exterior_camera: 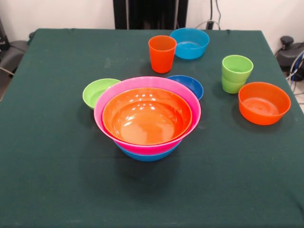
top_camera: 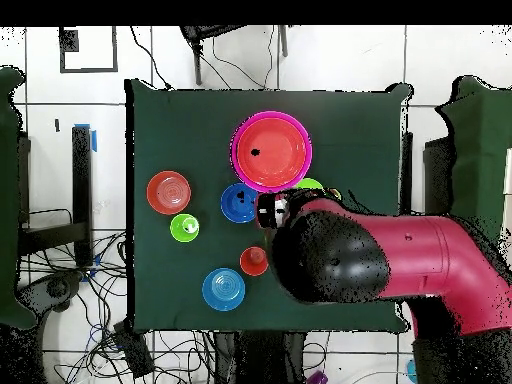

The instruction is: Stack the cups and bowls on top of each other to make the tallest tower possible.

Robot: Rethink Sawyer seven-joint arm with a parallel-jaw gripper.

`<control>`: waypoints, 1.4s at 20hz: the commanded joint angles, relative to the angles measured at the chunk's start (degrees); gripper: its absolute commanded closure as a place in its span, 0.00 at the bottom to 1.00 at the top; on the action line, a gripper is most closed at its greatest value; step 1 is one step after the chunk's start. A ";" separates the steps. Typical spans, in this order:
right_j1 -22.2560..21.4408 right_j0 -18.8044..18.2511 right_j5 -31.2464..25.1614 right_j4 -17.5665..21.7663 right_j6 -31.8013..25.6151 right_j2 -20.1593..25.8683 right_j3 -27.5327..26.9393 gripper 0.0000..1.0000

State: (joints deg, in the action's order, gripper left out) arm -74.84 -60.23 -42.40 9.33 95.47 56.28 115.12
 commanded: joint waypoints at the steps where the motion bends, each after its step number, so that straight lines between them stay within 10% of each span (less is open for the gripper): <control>1: 1.49 3.60 -7.31 2.02 0.96 -3.86 1.42 0.00; 28: 4.92 6.29 -5.49 3.86 -0.51 -7.75 -0.29 0.00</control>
State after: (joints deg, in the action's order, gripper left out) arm -73.00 -56.42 -42.40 9.90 95.47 51.65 114.23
